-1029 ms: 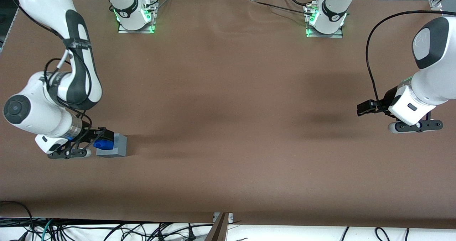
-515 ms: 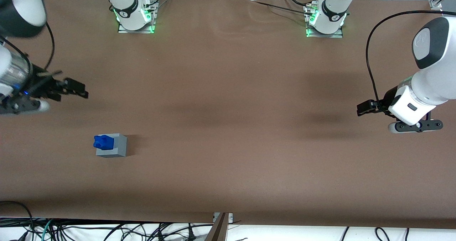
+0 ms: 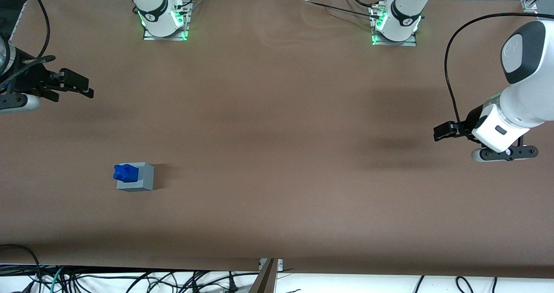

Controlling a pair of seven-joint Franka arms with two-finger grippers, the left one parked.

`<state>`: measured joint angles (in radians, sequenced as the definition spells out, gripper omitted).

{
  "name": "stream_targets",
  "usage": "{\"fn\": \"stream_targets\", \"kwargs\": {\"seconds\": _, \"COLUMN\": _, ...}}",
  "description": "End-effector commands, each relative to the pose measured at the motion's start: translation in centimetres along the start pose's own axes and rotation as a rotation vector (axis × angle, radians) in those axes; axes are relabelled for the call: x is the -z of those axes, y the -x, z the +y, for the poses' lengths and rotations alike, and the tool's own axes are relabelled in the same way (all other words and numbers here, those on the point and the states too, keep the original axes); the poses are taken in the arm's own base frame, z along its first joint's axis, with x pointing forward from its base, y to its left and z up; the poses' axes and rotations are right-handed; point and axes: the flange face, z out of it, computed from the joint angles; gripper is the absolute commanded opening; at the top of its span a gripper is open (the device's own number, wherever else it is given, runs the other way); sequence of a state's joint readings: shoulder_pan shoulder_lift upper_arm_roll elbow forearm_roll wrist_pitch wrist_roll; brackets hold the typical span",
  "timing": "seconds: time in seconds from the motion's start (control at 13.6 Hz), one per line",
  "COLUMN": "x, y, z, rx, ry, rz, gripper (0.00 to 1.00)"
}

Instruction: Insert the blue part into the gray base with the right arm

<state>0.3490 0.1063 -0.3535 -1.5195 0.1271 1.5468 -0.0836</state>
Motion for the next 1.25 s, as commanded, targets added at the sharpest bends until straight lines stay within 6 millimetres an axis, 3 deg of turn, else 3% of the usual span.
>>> {"fn": "stream_targets", "kwargs": {"seconds": 0.0, "x": 0.0, "y": 1.5, "z": 0.1, "rx": -0.012, "ry": 0.014, "rz": -0.022, "gripper": 0.99}}
{"fn": "stream_targets", "kwargs": {"seconds": 0.15, "x": 0.2, "y": 1.6, "z": 0.0, "rx": -0.007, "ry": 0.019, "rz": -0.022, "gripper": 0.99}}
{"fn": "stream_targets", "kwargs": {"seconds": 0.44, "x": 0.0, "y": 1.5, "z": -2.4, "rx": 0.013, "ry": 0.08, "rz": -0.026, "gripper": 0.99}}
{"fn": "stream_targets", "kwargs": {"seconds": 0.66, "x": 0.0, "y": 1.9, "z": -1.3, "rx": -0.002, "ry": 0.069, "rz": -0.043, "gripper": 0.99}}
{"fn": "stream_targets", "kwargs": {"seconds": 0.96, "x": 1.6, "y": 2.2, "z": -0.2, "rx": -0.01, "ry": 0.065, "rz": -0.018, "gripper": 0.99}}
{"fn": "stream_targets", "kwargs": {"seconds": 1.18, "x": 1.8, "y": 2.2, "z": -0.2, "rx": -0.013, "ry": 0.069, "rz": -0.021, "gripper": 0.99}}
